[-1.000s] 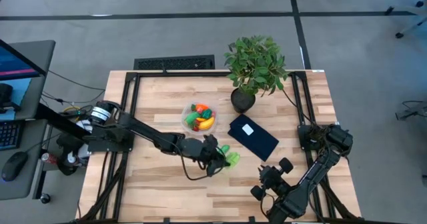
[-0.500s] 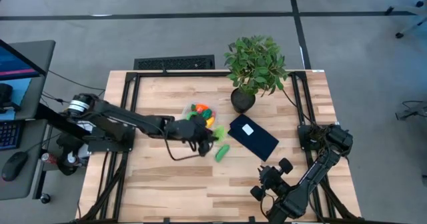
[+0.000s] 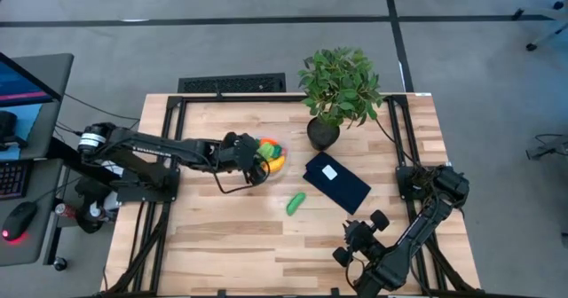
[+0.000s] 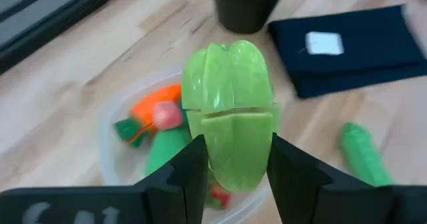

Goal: Pick and placing Produce into tupperware
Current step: Put the green star fruit into the transparent bin, then put the green peas into the transparent bin

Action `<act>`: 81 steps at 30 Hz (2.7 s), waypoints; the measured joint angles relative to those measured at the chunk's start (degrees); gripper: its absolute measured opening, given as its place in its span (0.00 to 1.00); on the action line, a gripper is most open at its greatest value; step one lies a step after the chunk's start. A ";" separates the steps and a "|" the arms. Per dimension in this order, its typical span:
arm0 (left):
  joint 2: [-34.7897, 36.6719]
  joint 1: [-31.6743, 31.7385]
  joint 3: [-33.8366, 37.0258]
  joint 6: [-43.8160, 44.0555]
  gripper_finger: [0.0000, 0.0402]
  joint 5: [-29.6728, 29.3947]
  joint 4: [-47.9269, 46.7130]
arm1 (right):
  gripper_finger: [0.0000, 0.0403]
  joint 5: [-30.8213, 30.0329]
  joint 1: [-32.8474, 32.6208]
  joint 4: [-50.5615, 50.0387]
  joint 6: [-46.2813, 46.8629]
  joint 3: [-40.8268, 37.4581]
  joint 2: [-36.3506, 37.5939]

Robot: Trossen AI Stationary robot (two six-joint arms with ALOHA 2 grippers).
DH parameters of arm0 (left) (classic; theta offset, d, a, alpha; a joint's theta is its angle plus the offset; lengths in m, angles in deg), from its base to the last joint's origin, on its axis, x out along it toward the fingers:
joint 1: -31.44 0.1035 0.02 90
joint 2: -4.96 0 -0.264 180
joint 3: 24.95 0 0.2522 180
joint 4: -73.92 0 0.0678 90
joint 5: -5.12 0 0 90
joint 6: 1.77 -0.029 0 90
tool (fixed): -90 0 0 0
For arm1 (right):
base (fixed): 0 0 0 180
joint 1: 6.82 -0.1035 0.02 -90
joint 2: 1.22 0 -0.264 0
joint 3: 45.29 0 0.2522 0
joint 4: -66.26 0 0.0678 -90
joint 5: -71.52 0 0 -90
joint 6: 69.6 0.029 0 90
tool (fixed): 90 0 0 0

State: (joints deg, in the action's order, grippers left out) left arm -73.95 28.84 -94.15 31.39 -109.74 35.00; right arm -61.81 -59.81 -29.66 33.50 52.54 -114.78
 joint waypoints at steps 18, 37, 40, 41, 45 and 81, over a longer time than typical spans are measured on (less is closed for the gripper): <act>-2.36 7.84 0.03 -4.24 0.31 0.71 -4.22 | 0.12 -0.11 0.74 0.15 -0.10 0.02 0.00; -9.38 11.34 0.00 -5.94 0.31 6.46 -3.31 | 0.12 -0.20 0.81 1.93 0.36 -0.75 0.00; -9.34 11.34 0.02 -5.92 0.31 6.56 -3.54 | 0.12 -0.04 0.81 3.10 0.36 -1.31 -0.01; -9.36 11.34 0.02 -5.92 0.31 6.60 -3.49 | 0.12 -0.06 0.81 3.72 0.36 -1.44 0.00; -9.36 11.34 0.02 -5.00 0.31 5.47 -3.58 | 0.12 -0.04 0.81 4.46 0.36 -1.86 -0.02; -8.40 9.43 -19.64 -16.45 0.66 25.09 -26.88 | 0.12 0.00 5.37 4.45 -6.18 -1.81 -0.02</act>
State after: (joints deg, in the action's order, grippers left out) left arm -82.35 38.27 -113.79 14.94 -84.65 8.12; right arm -61.81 -54.44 -25.21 27.32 50.73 -114.80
